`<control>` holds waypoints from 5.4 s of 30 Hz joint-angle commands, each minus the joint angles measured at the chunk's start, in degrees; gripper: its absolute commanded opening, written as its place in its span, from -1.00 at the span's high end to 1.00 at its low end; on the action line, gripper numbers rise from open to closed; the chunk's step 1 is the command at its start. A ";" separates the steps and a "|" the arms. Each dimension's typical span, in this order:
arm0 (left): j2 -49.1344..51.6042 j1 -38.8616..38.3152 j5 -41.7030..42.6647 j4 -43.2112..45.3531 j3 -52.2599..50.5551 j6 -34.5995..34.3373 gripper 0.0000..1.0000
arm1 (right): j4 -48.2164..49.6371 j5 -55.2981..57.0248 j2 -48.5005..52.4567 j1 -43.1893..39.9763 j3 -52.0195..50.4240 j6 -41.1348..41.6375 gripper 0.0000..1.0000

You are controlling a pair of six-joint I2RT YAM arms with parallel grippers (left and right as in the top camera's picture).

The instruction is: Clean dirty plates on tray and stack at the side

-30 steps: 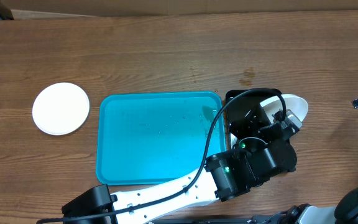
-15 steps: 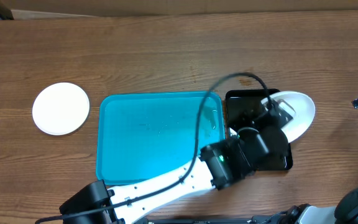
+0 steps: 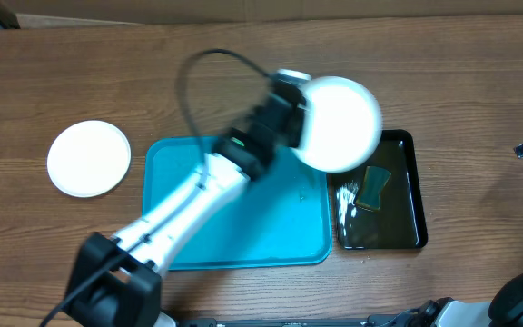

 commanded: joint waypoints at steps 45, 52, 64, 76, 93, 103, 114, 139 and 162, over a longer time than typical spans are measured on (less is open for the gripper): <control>4.20 68.85 45.35 -16.37 2.16 0.37 -0.48 | 0.33 -0.31 -0.24 -0.11 0.90 0.20 -1.00; 3.06 60.94 43.15 -15.26 2.08 4.02 -0.52 | 0.33 -0.31 -0.24 -0.11 0.90 0.20 -1.00; 3.06 47.89 23.26 -15.80 2.08 5.75 -1.00 | 0.33 -0.31 -0.24 -0.11 0.87 0.20 -1.00; 3.06 46.66 23.26 -15.80 2.08 5.75 -1.00 | 0.31 -0.33 -0.44 2.62 0.87 0.20 -1.00; 3.06 46.62 23.26 -15.80 2.08 5.75 -1.00 | 0.31 -0.31 -25.42 36.61 0.87 0.20 -1.00; 3.06 46.60 23.23 -15.80 2.08 5.75 -1.00 | 1.07 2.32 -48.06 50.25 0.85 -0.50 -1.00; 3.06 46.60 23.23 -15.80 2.08 5.75 -1.00 | 25.97 10.19 -72.19 48.30 -18.95 -3.26 -1.00; 3.06 46.60 23.23 -15.80 2.08 5.75 -1.00 | 66.60 0.55 -90.53 44.24 -70.73 -3.06 -1.00; 3.06 46.60 23.23 -15.80 2.08 5.75 -0.99 | 50.16 0.57 -90.55 44.28 -71.49 -26.36 -1.00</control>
